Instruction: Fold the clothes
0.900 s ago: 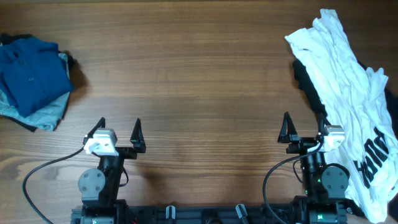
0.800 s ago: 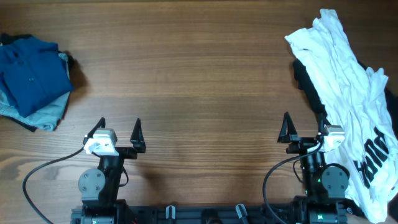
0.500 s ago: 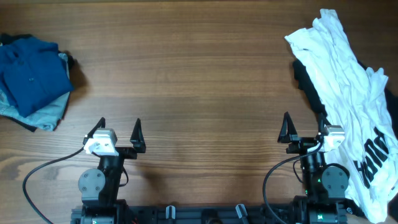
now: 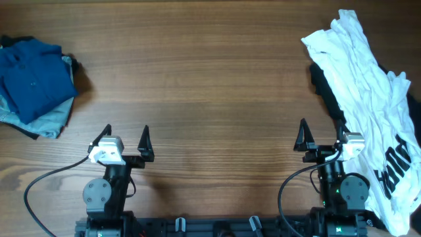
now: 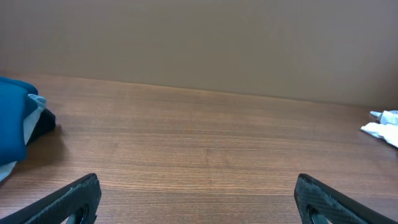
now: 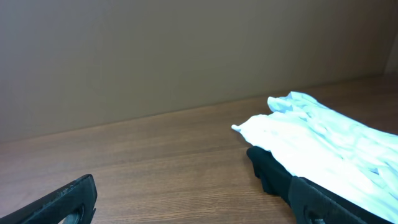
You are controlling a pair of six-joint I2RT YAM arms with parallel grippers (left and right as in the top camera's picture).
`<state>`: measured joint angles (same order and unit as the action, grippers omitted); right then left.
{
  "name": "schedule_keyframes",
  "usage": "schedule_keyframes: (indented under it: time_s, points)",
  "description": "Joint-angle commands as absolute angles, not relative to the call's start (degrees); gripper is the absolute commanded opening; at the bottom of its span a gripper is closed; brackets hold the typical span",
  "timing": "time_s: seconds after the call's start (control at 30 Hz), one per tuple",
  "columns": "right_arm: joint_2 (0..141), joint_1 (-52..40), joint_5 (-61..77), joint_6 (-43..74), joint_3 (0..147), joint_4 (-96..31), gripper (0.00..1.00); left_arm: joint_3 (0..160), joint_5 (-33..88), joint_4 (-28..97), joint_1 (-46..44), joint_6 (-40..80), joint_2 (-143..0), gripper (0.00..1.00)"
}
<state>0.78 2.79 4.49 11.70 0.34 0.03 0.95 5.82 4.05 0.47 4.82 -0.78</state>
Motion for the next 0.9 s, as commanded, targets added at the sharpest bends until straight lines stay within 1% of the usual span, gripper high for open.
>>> schedule_keyframes:
  time_s: [0.0, 0.27, 0.4, 0.47, 0.53, 0.67, 0.8, 0.87]
  points:
    - [0.3, 2.5, 5.2, 12.2, 0.3, 0.3, 1.0, 0.3, 5.5, 3.8, 0.3, 4.8, -0.3, 1.0]
    - [0.3, 2.5, 5.3, 12.3, 0.3, 0.3, 1.0, 0.3, 5.5, 3.7, 0.3, 4.8, -0.3, 1.0]
    - [0.3, 2.5, 5.7, 18.6, 0.3, 0.3, 1.0, 0.3, 5.5, 3.6, 0.3, 5.5, -0.3, 1.0]
    - [0.3, 2.5, 6.9, 18.7, 0.5, 0.1, 1.0, 0.3, 5.5, 3.6, 0.3, 5.4, -0.3, 1.0]
    - [0.7, 2.5, 6.9, 18.2, 1.7, -2.1, 1.0, 1.1, 5.7, 4.1, 0.3, 5.5, -0.4, 1.0]
    - [5.3, 2.5, 6.0, 18.1, 7.6, -9.0, 1.0, 8.4, 5.7, 11.3, 0.3, 5.4, -4.5, 1.0]
    - [13.2, 2.5, 4.8, 18.1, 15.2, -16.8, 1.0, 17.1, 5.7, 17.6, 0.3, 5.5, -13.2, 1.0]
    - [19.0, 2.5, 3.9, 18.2, 20.3, -21.6, 1.0, 23.0, 5.7, 21.6, 0.3, 5.5, -19.9, 1.0]
